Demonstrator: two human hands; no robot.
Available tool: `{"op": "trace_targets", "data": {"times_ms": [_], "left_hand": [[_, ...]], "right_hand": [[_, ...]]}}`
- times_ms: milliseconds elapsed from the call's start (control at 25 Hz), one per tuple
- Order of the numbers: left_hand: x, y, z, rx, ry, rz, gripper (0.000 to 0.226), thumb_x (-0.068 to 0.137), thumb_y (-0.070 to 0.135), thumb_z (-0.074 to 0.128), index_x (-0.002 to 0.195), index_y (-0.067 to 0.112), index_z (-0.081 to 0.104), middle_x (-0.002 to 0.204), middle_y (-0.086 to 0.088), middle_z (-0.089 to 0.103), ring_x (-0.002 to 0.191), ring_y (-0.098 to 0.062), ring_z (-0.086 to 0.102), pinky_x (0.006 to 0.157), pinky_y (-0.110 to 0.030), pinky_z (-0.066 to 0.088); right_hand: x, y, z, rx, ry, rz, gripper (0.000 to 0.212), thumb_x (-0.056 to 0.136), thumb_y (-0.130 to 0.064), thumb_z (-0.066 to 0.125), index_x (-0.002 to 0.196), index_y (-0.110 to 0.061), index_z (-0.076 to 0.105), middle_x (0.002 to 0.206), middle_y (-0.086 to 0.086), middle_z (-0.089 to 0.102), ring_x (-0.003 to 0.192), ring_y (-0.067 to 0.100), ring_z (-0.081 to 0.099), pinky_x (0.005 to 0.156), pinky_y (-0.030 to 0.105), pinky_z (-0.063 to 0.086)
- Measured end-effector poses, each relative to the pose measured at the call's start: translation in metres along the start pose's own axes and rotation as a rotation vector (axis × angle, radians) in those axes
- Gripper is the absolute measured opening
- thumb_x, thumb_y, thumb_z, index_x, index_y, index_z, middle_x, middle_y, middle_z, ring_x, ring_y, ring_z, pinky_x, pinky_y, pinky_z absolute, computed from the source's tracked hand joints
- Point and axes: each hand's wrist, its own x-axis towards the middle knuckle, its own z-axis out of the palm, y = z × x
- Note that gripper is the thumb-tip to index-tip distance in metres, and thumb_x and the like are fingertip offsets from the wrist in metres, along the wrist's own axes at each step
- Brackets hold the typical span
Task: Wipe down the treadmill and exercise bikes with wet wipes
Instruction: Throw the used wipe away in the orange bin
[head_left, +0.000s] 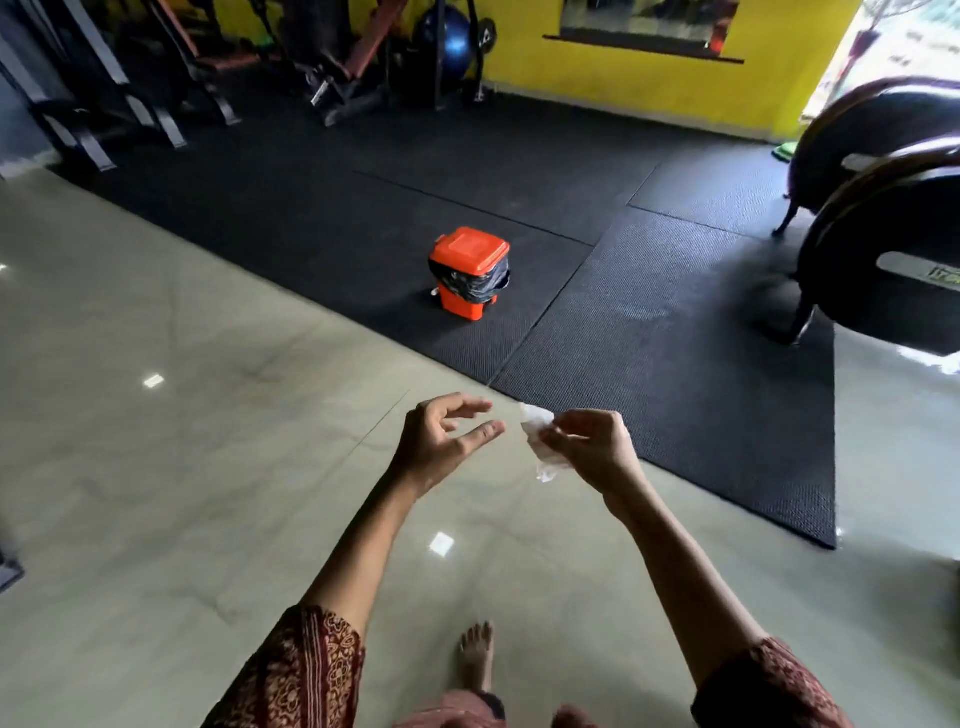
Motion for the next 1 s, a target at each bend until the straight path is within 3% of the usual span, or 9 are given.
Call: {"op": "trace_targets", "data": {"times_ms": [160,280,440,560,720,800,920,1000], "left_hand": [[0.141,0.015,0.009,-0.019,-0.068,0.057,0.026,0.068,0.038,0.074,0.092,0.030,0.070,0.094,0.014,0.070,0.092,0.006,0.062,0.080,-0.013,0.045],[0.252,0.015,0.026,-0.025,-0.105,0.045,0.022,0.066,0.040,0.071,0.088,0.036,0.068,0.094,0.016,0.070,0.093,0.002,0.063,0.082,-0.015,0.047],[0.371,-0.001,0.053,-0.017,-0.132,0.057,0.024,0.067,0.042,0.070,0.090,0.037,0.068,0.096,0.017,0.070,0.093,0.007,0.062,0.077,-0.008,0.043],[0.467,-0.007,0.077,-0.027,-0.086,0.031,0.027,0.067,0.042,0.070,0.092,0.033,0.069,0.096,0.016,0.070,0.094,0.006,0.063,0.079,-0.015,0.044],[0.584,0.014,0.098,-0.014,-0.031,0.021,0.027,0.067,0.042,0.070,0.093,0.034,0.068,0.099,0.014,0.071,0.094,0.005,0.063,0.082,-0.018,0.047],[0.633,0.018,0.098,-0.022,0.001,0.009,0.028,0.068,0.042,0.070,0.094,0.033,0.069,0.100,0.013,0.071,0.095,0.006,0.062,0.082,-0.017,0.047],[0.703,0.004,0.095,-0.017,0.061,-0.037,0.023,0.071,0.036,0.074,0.093,0.034,0.069,0.096,0.018,0.070,0.093,0.009,0.062,0.081,-0.019,0.045],[0.756,-0.012,0.092,-0.056,0.124,-0.082,0.020,0.074,0.028,0.079,0.090,0.033,0.069,0.092,0.019,0.070,0.089,0.009,0.062,0.080,-0.019,0.045]], "right_hand": [[0.130,-0.004,-0.026,-0.033,0.054,0.007,0.025,0.081,-0.013,0.074,0.059,-0.022,0.064,0.058,-0.002,0.054,0.056,0.005,0.045,0.054,0.022,0.035],[0.235,0.008,-0.047,-0.016,0.127,0.059,0.029,0.079,-0.013,0.076,0.056,-0.027,0.065,0.065,0.003,0.058,0.066,0.013,0.051,0.063,0.030,0.041],[0.356,0.031,-0.076,0.009,0.145,0.067,0.027,0.079,-0.009,0.076,0.062,-0.027,0.066,0.071,0.003,0.065,0.072,0.016,0.059,0.071,0.040,0.051],[0.457,0.037,-0.101,-0.017,0.105,0.048,0.024,0.080,-0.007,0.074,0.068,-0.026,0.066,0.074,0.004,0.066,0.072,0.015,0.059,0.071,0.036,0.051],[0.587,0.016,-0.139,-0.056,0.018,0.006,0.029,0.081,-0.008,0.073,0.064,-0.029,0.064,0.058,-0.014,0.060,0.058,-0.004,0.052,0.064,0.023,0.043],[0.650,0.009,-0.147,-0.049,0.003,-0.011,0.028,0.081,-0.009,0.074,0.062,-0.028,0.064,0.059,-0.012,0.061,0.061,0.002,0.053,0.064,0.025,0.042],[0.736,0.008,-0.141,-0.085,-0.069,-0.032,0.024,0.080,-0.012,0.075,0.064,-0.027,0.066,0.068,0.004,0.067,0.069,0.014,0.057,0.065,0.038,0.049],[0.796,0.012,-0.132,-0.115,-0.135,-0.033,0.015,0.080,-0.012,0.075,0.071,-0.022,0.070,0.069,0.001,0.067,0.071,0.013,0.059,0.069,0.038,0.052]]}}
